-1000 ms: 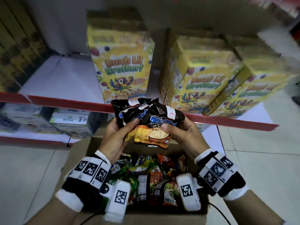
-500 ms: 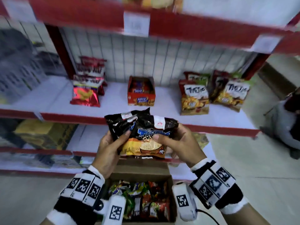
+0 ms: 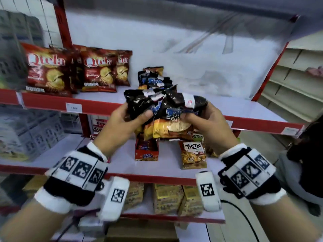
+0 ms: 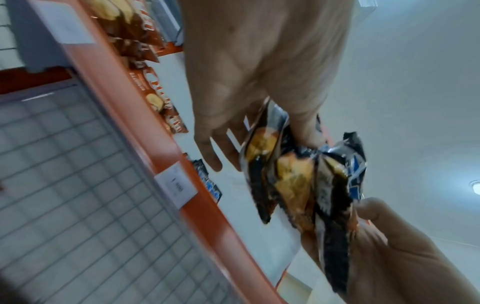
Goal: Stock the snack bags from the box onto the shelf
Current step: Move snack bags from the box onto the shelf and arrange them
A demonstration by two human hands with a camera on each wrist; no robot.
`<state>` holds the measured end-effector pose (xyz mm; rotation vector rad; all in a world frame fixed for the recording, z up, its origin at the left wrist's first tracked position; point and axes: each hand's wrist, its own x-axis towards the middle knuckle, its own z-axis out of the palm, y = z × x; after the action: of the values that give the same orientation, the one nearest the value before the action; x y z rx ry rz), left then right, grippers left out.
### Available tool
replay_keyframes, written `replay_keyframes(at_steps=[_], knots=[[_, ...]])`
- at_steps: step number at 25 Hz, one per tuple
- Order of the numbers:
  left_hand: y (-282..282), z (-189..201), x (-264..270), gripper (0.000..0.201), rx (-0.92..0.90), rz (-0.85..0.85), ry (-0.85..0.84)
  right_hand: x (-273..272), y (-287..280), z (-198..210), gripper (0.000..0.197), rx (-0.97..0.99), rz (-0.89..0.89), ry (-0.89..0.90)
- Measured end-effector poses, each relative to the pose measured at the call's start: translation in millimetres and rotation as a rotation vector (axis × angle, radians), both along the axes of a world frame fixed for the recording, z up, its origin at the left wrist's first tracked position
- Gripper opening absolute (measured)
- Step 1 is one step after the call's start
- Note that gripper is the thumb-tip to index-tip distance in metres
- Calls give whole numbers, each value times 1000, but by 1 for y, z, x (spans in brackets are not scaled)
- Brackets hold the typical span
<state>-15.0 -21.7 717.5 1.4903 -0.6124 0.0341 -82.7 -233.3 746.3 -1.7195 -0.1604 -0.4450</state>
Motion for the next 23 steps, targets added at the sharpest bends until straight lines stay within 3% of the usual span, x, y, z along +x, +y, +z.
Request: replay_keyframes(at_steps=[3,4,8,12,18,21,23], knots=[[-4,44,45,79,90,55,-59,37,0,30,34,-18,-100,-35],[-1,62,67,79,118,63,-68,56,5,43,36,-26,-150,-56],[-14,71,111,63,276,102,-70,104,2,40,40,-37,-259,-9],[-16,62,141,63,459,29,-24,136,3,26,36,-155,-345,56],[-11,55,156,61,341,-22,96,141,-6,19,37,-114,-389,134],[-9,54,161,51,226,91,100,139,-6,17,35,-170,-390,167],[-6,55,165,47,127,164,115,141,-5,14,45,-204,-361,231]])
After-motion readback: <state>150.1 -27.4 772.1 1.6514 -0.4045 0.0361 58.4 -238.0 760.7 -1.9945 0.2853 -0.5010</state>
